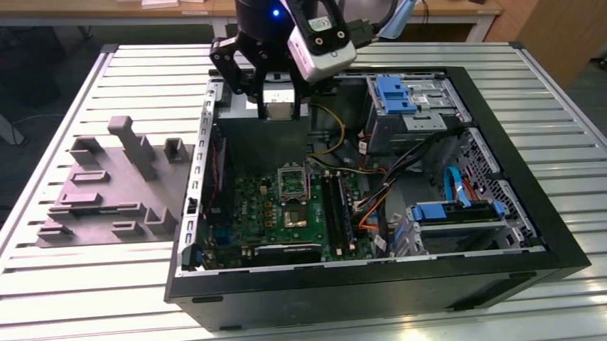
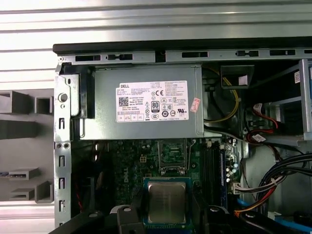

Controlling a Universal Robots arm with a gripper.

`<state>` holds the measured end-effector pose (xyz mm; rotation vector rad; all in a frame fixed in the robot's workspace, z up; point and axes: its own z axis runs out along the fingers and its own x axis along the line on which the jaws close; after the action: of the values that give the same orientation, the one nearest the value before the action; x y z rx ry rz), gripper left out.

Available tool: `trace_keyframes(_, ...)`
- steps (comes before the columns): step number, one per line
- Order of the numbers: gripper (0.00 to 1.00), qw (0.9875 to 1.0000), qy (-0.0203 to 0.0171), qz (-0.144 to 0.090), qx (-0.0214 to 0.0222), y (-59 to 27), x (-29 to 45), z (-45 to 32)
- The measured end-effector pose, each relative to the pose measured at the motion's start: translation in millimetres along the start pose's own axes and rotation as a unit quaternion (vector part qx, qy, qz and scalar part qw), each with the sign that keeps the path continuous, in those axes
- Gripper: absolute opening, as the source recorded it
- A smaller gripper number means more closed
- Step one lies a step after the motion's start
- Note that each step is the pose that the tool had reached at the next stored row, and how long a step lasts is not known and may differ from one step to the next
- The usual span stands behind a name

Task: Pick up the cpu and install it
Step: 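Place the cpu into insertion slot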

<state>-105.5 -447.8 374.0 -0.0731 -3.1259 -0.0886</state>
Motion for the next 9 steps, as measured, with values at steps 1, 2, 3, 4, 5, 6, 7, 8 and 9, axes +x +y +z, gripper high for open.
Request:
trace_keyframes(1, 0.47, 1.0, 0.0, 0.0, 0.0001, -1.1, -0.1, 0.5)
trace_keyframes(2, 0.47, 1.0, 0.0, 0.0, 0.0, -2.5, -0.1, 1.4)
trace_keyframes(3, 0.47, 1.0, 0.0, 0.0, -0.0001, -3.7, -0.2, 2.8)
trace_keyframes(4, 0.47, 1.0, 0.0, 0.0, -0.0002, -4.8, -0.3, 4.6)
trace_keyframes(5, 0.47, 1.0, 0.0, 0.0, -0.0002, -5.9, -0.4, 6.3)
trace_keyframes(6, 0.47, 1.0, 0.0, 0.0, -0.0004, -6.5, -0.4, 7.9)
trace_keyframes(7, 0.47, 1.0, 0.0, 0.0, -0.0006, -6.9, -0.4, 9.7)
trace_keyframes(8, 0.47, 1.0, 0.0, 0.0, -0.0006, -7.3, -0.5, 11.6)
trace_keyframes(9, 0.47, 1.0, 0.0, 0.0, -0.0007, -7.5, -0.7, 13.4)
